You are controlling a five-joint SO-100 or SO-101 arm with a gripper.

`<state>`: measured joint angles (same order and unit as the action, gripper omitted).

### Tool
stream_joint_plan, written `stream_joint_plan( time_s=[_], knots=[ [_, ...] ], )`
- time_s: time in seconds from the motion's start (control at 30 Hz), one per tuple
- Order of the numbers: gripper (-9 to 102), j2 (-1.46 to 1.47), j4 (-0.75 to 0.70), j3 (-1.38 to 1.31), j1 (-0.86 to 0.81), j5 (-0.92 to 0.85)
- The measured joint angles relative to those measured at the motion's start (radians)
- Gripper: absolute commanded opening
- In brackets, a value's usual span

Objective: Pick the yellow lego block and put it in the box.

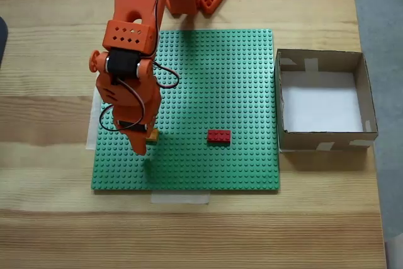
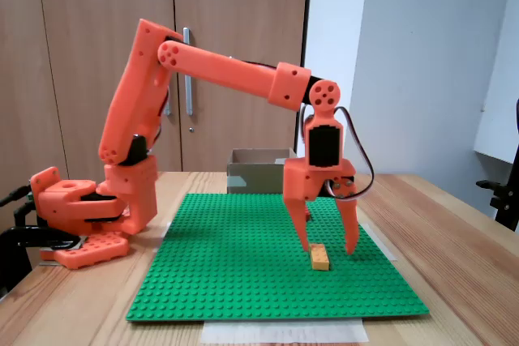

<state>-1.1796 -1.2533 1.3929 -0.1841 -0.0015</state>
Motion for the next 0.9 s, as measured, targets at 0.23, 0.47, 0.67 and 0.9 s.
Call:
stream_joint_plan(
  time_s=[0.23,0.47,0.67,0.9],
  knots=[
    [25,0.012,0.021,0.000,0.011,0.000],
    [25,0.014,0.021,0.000,0.009,0.006],
    [25,0.014,0.021,0.002,0.009,0.006],
    [25,0.018,0.023,0.005,0.009,0.006]
  ],
)
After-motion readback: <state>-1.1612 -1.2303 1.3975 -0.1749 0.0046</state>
